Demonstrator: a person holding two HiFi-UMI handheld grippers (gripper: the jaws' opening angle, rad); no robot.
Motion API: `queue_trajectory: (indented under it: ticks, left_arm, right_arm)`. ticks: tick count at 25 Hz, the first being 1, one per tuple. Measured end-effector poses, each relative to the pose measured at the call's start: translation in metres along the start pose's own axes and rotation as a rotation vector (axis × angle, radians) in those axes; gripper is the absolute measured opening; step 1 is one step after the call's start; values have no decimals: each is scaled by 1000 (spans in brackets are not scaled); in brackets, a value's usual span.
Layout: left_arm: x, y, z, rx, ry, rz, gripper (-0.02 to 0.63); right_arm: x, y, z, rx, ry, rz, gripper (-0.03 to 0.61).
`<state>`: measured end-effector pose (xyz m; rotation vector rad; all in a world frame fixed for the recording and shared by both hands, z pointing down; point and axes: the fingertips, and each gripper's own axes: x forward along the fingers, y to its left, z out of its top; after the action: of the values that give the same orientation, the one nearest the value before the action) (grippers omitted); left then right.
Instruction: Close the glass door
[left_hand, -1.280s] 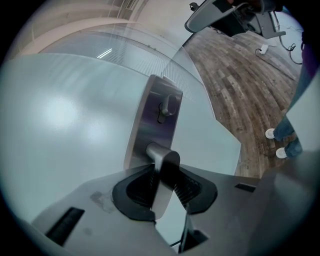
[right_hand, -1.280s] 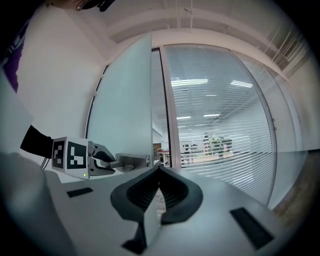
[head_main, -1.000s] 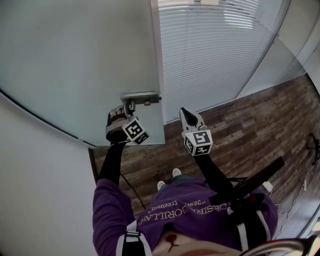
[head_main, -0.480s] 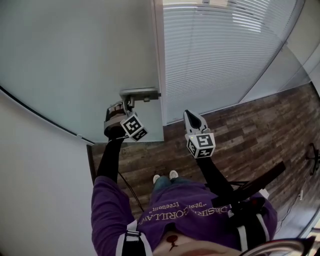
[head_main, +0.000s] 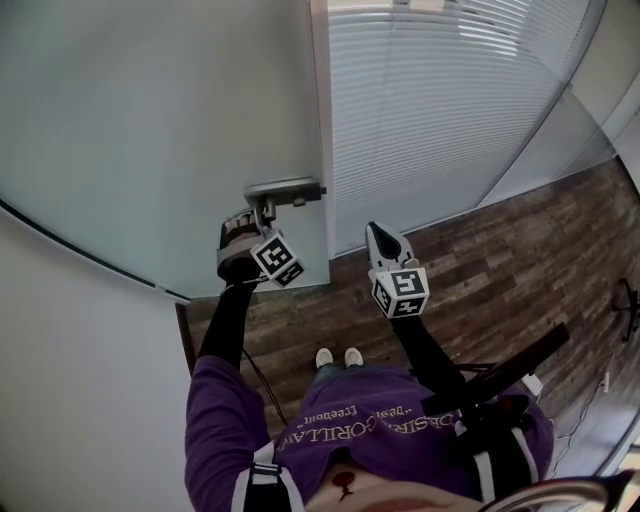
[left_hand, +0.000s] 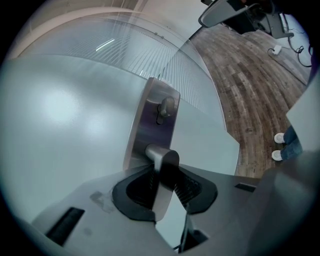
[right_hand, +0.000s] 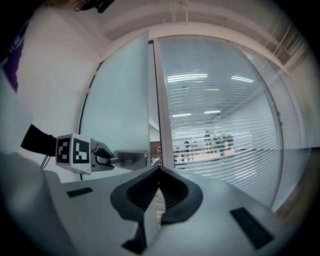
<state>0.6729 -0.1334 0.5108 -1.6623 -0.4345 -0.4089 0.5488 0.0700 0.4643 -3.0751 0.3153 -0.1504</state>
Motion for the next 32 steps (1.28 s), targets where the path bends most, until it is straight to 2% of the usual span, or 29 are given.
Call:
queue_trajectory:
  ticks: [22,27,32]
  left_arm:
    - [32,1,5,-4,-63,0,94]
    - [33,-7,1,-27,-49,3,94]
    - [44,7,9,-40,-17,-8,94]
  right_arm:
    - [29,26,-19,-13,-6,-75,-9]
    - [32,33,-33,-23,3,-48,-9]
    - [56,12,-16,-20,-1,-6,-9]
